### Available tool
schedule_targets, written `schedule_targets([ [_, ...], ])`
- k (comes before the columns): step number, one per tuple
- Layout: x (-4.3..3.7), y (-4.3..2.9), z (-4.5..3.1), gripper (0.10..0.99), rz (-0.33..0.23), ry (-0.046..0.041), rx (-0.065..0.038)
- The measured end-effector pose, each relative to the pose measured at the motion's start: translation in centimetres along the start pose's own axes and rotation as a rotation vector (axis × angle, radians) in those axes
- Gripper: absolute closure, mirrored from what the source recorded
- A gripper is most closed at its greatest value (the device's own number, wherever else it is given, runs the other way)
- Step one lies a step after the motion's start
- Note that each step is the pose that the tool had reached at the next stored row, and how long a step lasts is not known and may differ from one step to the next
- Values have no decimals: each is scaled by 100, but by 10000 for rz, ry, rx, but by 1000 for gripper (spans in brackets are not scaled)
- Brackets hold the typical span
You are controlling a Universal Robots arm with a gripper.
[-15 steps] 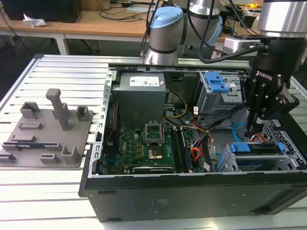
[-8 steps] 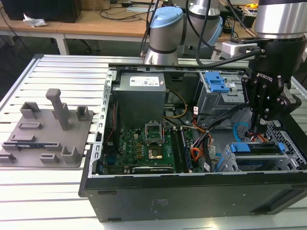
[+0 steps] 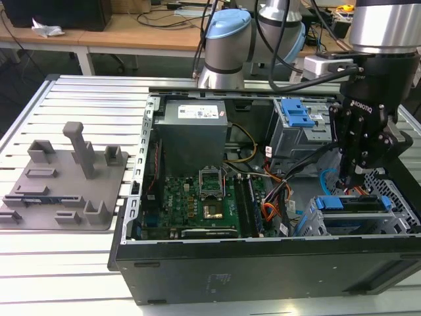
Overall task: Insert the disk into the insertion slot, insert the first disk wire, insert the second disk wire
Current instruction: 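Insert the second disk wire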
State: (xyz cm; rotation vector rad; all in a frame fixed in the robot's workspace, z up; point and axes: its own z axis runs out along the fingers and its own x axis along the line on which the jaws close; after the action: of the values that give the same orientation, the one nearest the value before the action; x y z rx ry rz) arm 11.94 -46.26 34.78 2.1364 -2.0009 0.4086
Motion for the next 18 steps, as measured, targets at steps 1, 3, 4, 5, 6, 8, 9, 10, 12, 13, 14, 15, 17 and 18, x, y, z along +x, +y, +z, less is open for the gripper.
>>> schedule_targets([
  [1,2,-4,0,776,67,5,-29],
  [3,7,-7,3,776,156,10,-59],
  [4,9,-7,4,776,216,12,-80],
  [5,10,-7,5,776,281,16,-102],
  [6,12,-8,6,776,326,19,-118],
  [8,15,-8,10,776,478,27,-170],
  [9,17,-8,13,776,537,30,-190],
  [10,17,-8,16,776,571,31,-202],
  [12,18,-8,23,776,614,38,-217],
  [13,23,-7,29,776,593,-24,-205],
  [14,27,-8,30,776,529,-153,-178],
  [15,27,-7,30,776,504,-156,-175],
  [17,42,-9,-11,776,476,-155,-171],
  [18,47,-10,-28,776,474,-156,-170],
])
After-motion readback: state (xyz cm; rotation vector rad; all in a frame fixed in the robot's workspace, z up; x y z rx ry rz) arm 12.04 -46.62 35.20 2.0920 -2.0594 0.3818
